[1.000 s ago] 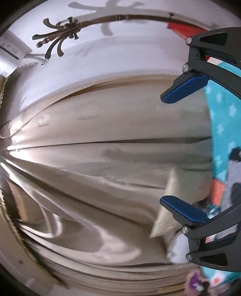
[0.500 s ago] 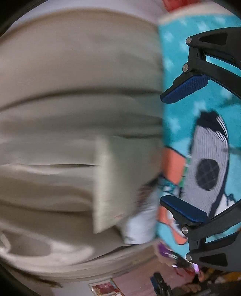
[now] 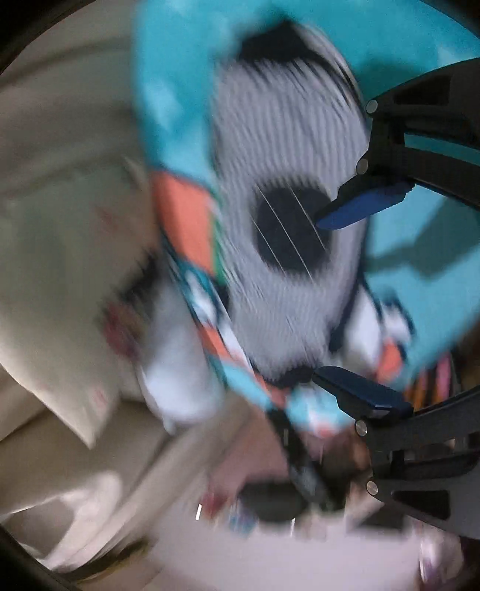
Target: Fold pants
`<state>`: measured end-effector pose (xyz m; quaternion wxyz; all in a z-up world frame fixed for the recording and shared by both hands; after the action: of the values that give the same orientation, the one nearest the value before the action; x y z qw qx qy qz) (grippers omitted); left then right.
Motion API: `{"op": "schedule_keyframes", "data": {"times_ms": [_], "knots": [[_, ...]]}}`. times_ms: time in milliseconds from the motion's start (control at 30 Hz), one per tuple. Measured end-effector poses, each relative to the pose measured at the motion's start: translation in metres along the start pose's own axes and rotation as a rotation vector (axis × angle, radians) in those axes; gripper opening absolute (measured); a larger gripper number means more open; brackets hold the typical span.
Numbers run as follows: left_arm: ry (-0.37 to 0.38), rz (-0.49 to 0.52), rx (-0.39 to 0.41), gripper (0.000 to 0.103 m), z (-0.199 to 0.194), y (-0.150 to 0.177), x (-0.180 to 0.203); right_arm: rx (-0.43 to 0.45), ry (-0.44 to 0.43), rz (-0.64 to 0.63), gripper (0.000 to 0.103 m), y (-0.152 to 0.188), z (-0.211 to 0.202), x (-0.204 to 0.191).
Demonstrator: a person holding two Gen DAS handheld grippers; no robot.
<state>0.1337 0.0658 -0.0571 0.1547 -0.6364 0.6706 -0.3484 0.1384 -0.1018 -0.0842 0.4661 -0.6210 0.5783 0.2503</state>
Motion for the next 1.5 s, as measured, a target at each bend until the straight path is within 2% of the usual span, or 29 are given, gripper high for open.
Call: {"op": "schedule_keyframes", "data": {"times_ms": [100, 167, 267, 367, 533, 700, 733, 767, 800, 833, 867, 967, 1167, 1267, 1333, 1400, 1467, 1500], "knots": [[0.069, -0.142, -0.002, 0.103, 0.004, 0.022, -0.011, -0.08, -0.105, 0.07, 0.081, 0.009, 0.033, -0.003], [0.12, -0.239, -0.014, 0.103, 0.007, 0.031, -0.02, -0.107, -0.131, 0.106, 0.081, 0.009, 0.05, -0.003], [0.142, -0.299, -0.015, 0.102, 0.006, 0.038, -0.029, -0.17, -0.172, 0.136, 0.081, 0.017, 0.072, -0.011], [0.176, -0.307, -0.001, 0.102, 0.005, 0.034, -0.025, -0.227, -0.2, 0.174, 0.081, 0.027, 0.091, -0.014], [0.239, -0.321, -0.031, 0.102, 0.019, 0.034, -0.01, -0.201, -0.154, 0.246, 0.081, 0.015, 0.116, -0.003], [0.257, -0.337, -0.009, 0.102, 0.015, 0.033, -0.01, -0.096, -0.088, 0.309, 0.078, 0.001, 0.116, 0.004], [0.257, -0.343, -0.007, 0.102, 0.014, 0.033, -0.013, -0.074, -0.062, 0.319, 0.069, 0.0, 0.116, 0.008], [0.258, -0.351, -0.004, 0.102, 0.012, 0.034, -0.015, -0.048, -0.021, 0.326, 0.052, -0.003, 0.117, 0.014], [0.26, -0.358, -0.002, 0.102, 0.012, 0.034, -0.017, -0.029, 0.015, 0.331, 0.042, -0.006, 0.119, 0.021], [0.262, -0.361, -0.002, 0.102, 0.011, 0.034, -0.018, -0.02, 0.032, 0.337, 0.025, -0.006, 0.12, 0.026], [0.261, -0.361, -0.003, 0.102, 0.012, 0.034, -0.018, -0.011, 0.04, 0.346, 0.013, -0.006, 0.119, 0.032], [0.269, -0.359, -0.016, 0.102, 0.016, 0.036, -0.015, 0.011, 0.04, 0.338, 0.008, -0.008, 0.112, 0.037], [0.327, -0.354, -0.024, 0.102, 0.027, 0.03, 0.002, 0.098, 0.092, 0.167, 0.005, -0.022, 0.097, 0.008], [0.303, -0.349, -0.011, 0.102, 0.038, 0.019, 0.0, 0.12, 0.093, 0.109, 0.005, -0.024, 0.087, -0.005], [0.307, -0.368, -0.023, 0.087, 0.048, 0.015, -0.003, 0.124, 0.09, 0.094, 0.005, -0.021, 0.083, -0.008], [0.282, -0.381, -0.072, 0.048, 0.06, 0.017, -0.007, 0.12, 0.093, 0.085, 0.005, -0.017, 0.08, -0.007], [0.26, -0.386, -0.105, 0.026, 0.067, 0.02, -0.012, 0.1, 0.086, 0.089, 0.006, -0.012, 0.081, -0.004], [0.254, -0.39, -0.116, 0.025, 0.069, 0.023, -0.014, 0.081, 0.067, 0.098, 0.007, -0.007, 0.082, -0.004]]}}
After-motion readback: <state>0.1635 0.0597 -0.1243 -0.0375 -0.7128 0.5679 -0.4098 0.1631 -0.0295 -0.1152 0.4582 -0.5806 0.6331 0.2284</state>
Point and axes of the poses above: each gripper's, at about its wrist camera, not at the fingertips, and z roughly the way its jaws point, x to its right, y to its underside, the point moved 10 cm from there along z, roughly the way its jaws point, and after that the axes turned 15 degrees about z, right-handed, at the moved point
